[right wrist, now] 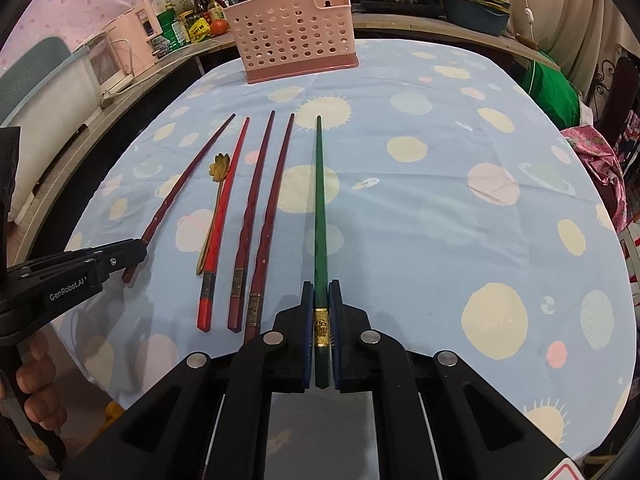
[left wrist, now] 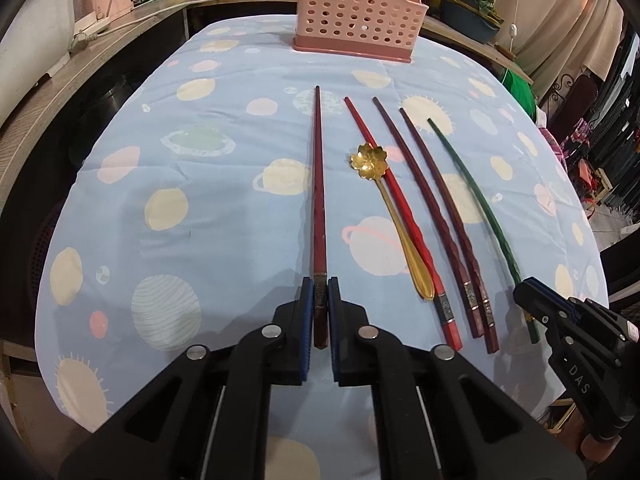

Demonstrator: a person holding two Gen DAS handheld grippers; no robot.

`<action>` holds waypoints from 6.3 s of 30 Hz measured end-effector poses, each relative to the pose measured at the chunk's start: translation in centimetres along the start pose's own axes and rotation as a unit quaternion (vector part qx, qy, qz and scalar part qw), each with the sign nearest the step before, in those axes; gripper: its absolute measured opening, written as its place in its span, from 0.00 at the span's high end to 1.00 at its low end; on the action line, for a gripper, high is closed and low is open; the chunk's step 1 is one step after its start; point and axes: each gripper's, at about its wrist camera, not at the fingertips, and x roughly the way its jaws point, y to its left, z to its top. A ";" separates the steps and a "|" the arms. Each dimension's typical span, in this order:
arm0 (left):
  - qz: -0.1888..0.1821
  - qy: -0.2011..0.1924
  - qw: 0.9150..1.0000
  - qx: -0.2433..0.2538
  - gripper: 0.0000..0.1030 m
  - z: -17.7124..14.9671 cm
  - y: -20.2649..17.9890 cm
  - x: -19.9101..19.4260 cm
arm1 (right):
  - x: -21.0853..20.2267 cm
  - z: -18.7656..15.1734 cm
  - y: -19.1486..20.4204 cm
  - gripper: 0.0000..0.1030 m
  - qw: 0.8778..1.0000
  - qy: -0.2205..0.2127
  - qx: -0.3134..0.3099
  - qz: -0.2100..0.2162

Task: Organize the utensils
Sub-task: 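Grasp the dark-red chopstick with the left tool while the right tool grasps the green chopstick, then carry the dark-red chopstick with the left tool while the right tool carries the green one, then open the left tool over the basket while the right tool releases the green chopstick into it, then move the left tool to the gold flower spoon while the right tool approaches a dark-red chopstick, then grasp the dark-red chopstick with the right tool while the left tool grasps the gold spoon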

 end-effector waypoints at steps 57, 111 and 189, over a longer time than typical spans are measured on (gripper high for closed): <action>-0.007 -0.282 0.958 -0.043 0.93 27.5 0.1 -16.8 | -11.4 30.5 -3.9 0.93 0.935 -0.325 0.116 0.086; 0.027 -0.180 0.982 -0.050 0.56 24.4 0.5 -7.2 | -3.0 22.0 -2.6 0.62 0.978 -0.160 0.102 0.080; 0.019 0.018 0.999 0.041 0.44 1.9 -4.4 3.0 | 2.6 0.6 0.7 0.93 1.000 0.007 -0.008 0.011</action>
